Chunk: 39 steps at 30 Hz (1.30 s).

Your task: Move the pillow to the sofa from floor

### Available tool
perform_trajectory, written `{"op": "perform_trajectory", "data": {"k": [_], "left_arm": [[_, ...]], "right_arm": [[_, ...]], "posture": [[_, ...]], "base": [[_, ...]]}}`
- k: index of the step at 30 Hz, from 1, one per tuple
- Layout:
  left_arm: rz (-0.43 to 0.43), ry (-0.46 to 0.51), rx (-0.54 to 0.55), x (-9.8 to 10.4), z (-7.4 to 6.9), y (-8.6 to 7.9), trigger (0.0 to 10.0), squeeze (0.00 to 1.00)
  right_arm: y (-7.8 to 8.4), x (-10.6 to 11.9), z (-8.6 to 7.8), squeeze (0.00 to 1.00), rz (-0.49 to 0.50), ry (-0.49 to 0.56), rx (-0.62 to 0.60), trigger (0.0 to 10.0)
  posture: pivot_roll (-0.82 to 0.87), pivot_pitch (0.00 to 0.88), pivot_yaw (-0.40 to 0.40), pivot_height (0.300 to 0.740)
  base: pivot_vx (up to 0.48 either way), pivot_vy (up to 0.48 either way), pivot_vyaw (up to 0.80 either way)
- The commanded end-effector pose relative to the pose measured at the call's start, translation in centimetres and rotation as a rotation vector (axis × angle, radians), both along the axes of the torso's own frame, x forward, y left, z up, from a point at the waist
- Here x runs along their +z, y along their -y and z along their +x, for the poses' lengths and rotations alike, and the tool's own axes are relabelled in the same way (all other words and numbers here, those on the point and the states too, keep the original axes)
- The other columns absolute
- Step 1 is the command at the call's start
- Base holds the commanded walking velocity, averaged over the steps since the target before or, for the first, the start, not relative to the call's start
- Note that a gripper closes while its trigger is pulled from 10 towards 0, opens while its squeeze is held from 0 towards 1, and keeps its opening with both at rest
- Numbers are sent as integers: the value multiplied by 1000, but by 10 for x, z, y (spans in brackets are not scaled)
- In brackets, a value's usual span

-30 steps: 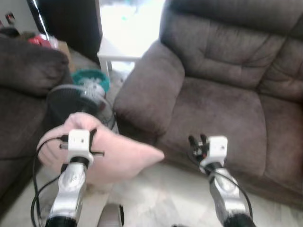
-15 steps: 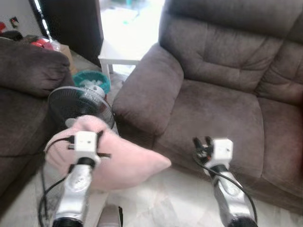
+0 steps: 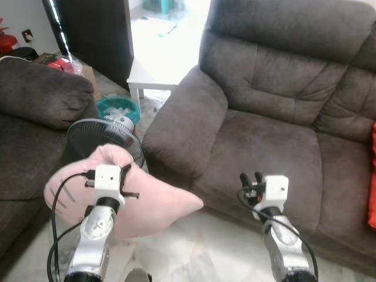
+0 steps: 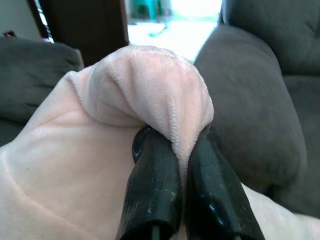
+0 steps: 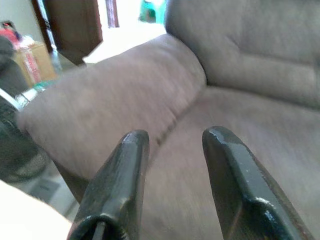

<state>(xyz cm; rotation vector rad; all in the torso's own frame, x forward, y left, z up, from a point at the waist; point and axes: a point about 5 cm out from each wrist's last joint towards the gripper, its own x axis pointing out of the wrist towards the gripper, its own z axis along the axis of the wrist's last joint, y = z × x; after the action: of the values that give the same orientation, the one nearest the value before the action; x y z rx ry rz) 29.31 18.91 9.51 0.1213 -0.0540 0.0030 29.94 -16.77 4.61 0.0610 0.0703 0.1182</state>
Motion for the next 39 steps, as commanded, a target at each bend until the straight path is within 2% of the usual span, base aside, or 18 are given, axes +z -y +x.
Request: {"op": "perform_trajectory", "data": {"k": [1,9,14,16,17,22,24,25,27,32,35,36,37,38,39], "left_arm": [[-7,101,-30,22,5,6,10000,0],[-14,95,-48,22,5,9,10000,0],[-23,91,-82,24,6,13,10000,0],[-27,90,-100,25,6,15,10000,0],[-27,89,-120,27,7,16,10000,0],[-30,85,-163,30,9,20,10000,0],[-30,75,-206,33,10,23,10000,0],[-30,75,-206,33,10,23,10000,0],[-24,49,-264,33,12,25,10000,0],[23,26,-313,34,13,26,10000,0],[19,25,-312,34,15,26,10000,0],[19,25,-313,34,15,27,10000,0],[21,23,-317,34,16,27,10000,0],[25,21,-322,34,17,28,10000,0],[31,18,-332,34,17,29,10000,0]], "right_arm": [[5,-2,-3,0,-2,-4,-17,10000],[8,-3,-3,0,-2,-8,-20,10000],[10,-7,-2,0,-48,-59,8,10000],[12,-9,-2,0,-83,-94,47,10000],[13,-11,-1,0,-178,-116,111,10000],[16,-12,1,0,-257,-164,212,10000],[18,-15,1,0,-359,-220,284,10000],[18,-15,1,0,-359,-220,284,10000],[20,-20,0,0,-487,-282,374,10000],[19,-24,-2,0,-524,-329,469,10000],[18,-28,-5,0,-524,-374,525,10000],[17,-30,-7,118,-523,-394,551,10000],[16,-32,-9,753,-528,-419,579,10000],[16,-36,-13,1000,-539,-455,616,10000],[15,-42,-18,1000,-561,-496,654,10000]], "posture": [[151,20,-107,740],[151,17,-106,740],[158,13,-105,740],[157,11,-106,740],[156,10,-106,740],[157,8,-106,740],[154,12,-103,740],[154,12,-103,740],[158,13,-101,740],[159,15,-101,740],[152,18,-99,740],[149,20,-97,740],[145,23,-95,740],[144,25,-94,740],[141,28,-92,740]], "base": [[0,0,0],[0,0,0],[0,0,0],[0,0,0],[0,0,0],[0,0,0],[0,0,0],[0,0,0],[0,0,0],[0,0,0],[0,0,0],[0,0,0],[0,0,0],[0,0,0],[0,0,0]]}}
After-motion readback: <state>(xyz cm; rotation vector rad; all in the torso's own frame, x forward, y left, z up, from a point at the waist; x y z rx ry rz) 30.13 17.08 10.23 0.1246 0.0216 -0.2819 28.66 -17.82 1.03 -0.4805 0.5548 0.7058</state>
